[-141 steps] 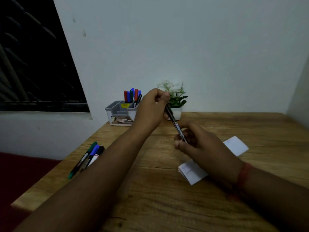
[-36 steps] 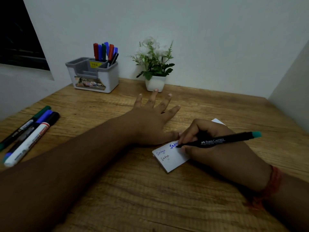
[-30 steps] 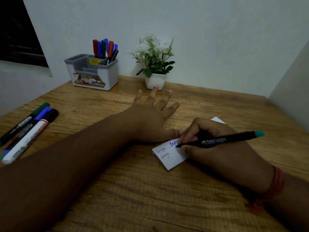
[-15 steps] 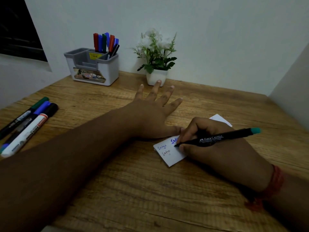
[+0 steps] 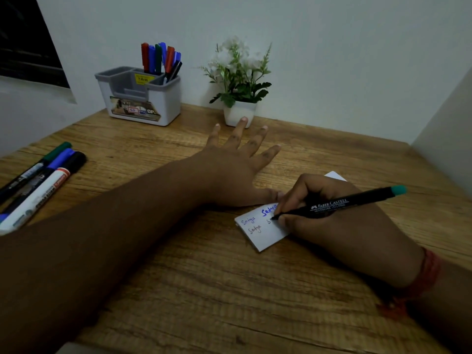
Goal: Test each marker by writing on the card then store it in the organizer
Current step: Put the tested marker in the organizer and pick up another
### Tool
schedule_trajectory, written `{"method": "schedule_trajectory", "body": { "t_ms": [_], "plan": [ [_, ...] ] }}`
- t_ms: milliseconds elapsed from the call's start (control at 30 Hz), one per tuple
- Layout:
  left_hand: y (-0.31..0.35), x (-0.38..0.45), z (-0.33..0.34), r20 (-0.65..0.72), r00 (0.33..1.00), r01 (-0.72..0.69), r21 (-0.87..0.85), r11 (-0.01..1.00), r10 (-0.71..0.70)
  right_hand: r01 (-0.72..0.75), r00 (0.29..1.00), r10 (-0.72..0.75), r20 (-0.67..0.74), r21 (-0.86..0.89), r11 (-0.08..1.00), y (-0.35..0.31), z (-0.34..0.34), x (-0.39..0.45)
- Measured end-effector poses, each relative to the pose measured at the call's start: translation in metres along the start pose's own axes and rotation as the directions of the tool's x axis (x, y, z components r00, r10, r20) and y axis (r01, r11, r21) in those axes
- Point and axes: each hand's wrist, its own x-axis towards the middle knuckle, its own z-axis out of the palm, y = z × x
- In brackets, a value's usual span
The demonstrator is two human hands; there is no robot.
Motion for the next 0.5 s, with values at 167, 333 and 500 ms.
{"method": "schedule_trajectory", "body": {
  "t_ms": [167, 333, 500],
  "plan": [
    [-0.0003, 0.0003, -0.0006, 0.002, 1.000, -0.005, -0.022, 1.000, 0.005, -0.012, 1.000, 0.012, 0.015, -0.002, 1.000, -0.0017, -0.0005, 0.0003],
    [-0.0002, 0.0001, -0.0016, 0.001, 1.000, -0.004, -0.020, 1.000, 0.004, -0.022, 1.000, 0.022, 0.003, -0.007, 1.000, -0.0015, -0.0007, 0.0010],
    [-0.0008, 0.0004, -0.0006, -0.002, 1.000, -0.009, -0.031, 0.999, 0.009, -0.029, 0.999, 0.029, -0.023, 0.004, 1.000, -0.0016, 0.0003, 0.0005]
  ]
}}
